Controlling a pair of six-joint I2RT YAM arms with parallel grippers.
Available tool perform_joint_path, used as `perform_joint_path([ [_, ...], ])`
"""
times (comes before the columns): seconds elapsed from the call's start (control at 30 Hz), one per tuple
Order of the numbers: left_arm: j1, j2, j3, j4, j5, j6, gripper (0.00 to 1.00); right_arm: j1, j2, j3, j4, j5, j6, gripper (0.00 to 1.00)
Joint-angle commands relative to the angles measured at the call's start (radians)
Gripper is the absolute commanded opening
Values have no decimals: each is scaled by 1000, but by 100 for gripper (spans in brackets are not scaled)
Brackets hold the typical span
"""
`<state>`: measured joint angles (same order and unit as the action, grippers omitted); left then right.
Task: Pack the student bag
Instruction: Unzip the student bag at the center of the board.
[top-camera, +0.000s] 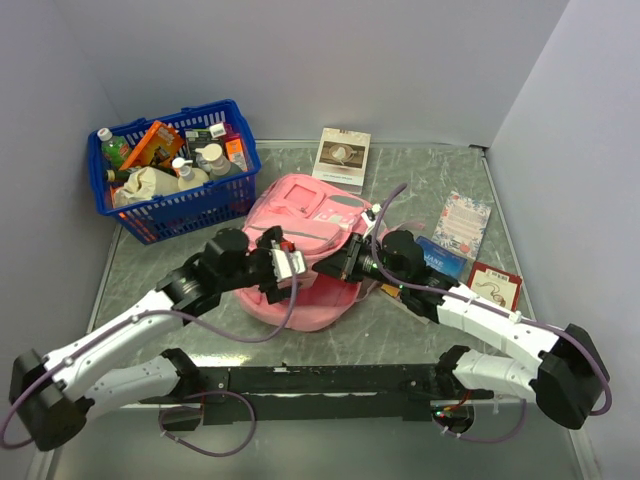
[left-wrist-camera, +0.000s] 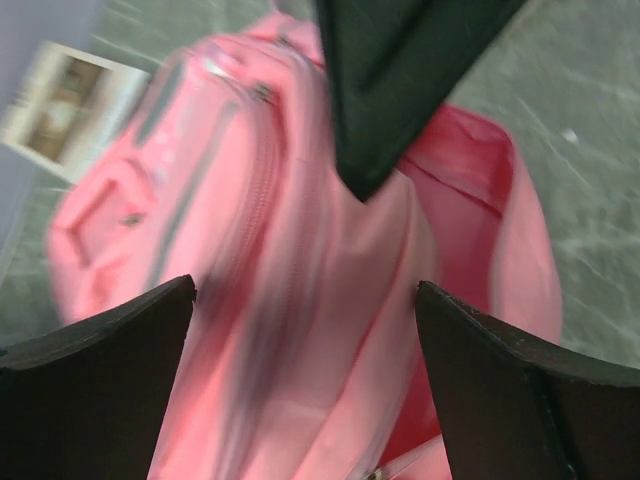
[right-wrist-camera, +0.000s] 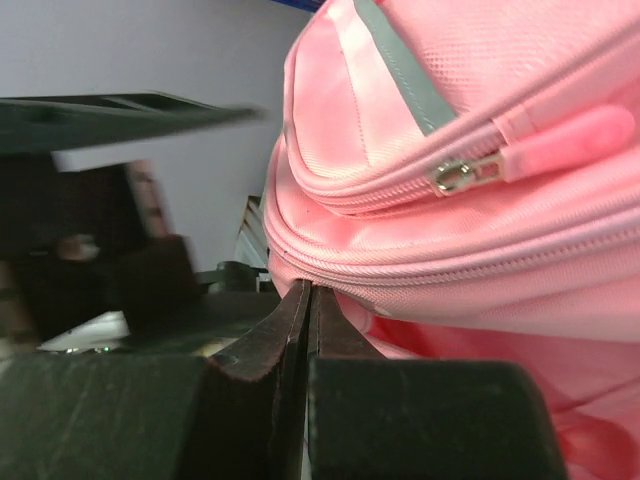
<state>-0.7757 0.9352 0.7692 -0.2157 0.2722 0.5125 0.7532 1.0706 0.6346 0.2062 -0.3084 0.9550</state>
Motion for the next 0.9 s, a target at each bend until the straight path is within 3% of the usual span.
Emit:
perform_joint_path([
  [0.0,-4,56,53,-84,108,61,96,12,-64,77,116,-61,-9,0],
  [0.13,-4,91,103,-167,200,127,96,17,-77,63,108,-57,-22,0],
  [0.37,0,126,73,-67,115,170,98,21,-58,77,143,-145,-44,0],
  [0.43,0,143,56,-27,85,178,87,21,-58,80,144,-155,-51,0],
  [0.47,0,148,50,14,52,176,54,21,-58,83,133,-158,-55,0],
  [0.5,0,149,45,35,30,155,32,20,-60,88,124,-153,-67,0],
  [0.57,1,146,35,71,-10,146,1,18,-76,88,99,-149,-76,0],
  [0.6,0,140,35,84,-27,130,1,18,-86,88,87,-129,-91,0],
  [0.63,0,140,39,90,-43,115,1,18,-102,91,70,-120,-102,8],
  [0.7,3,136,51,78,-80,92,1,11,-121,108,6,-89,-125,11],
  [0.77,1,128,79,61,-99,84,1,-5,-155,116,-31,-69,-142,20],
  [0.83,4,114,135,-6,-126,83,1,-40,-202,137,-117,-13,-168,45],
  [0.87,6,110,162,-54,-125,119,1,-55,-218,146,-155,9,-177,50],
])
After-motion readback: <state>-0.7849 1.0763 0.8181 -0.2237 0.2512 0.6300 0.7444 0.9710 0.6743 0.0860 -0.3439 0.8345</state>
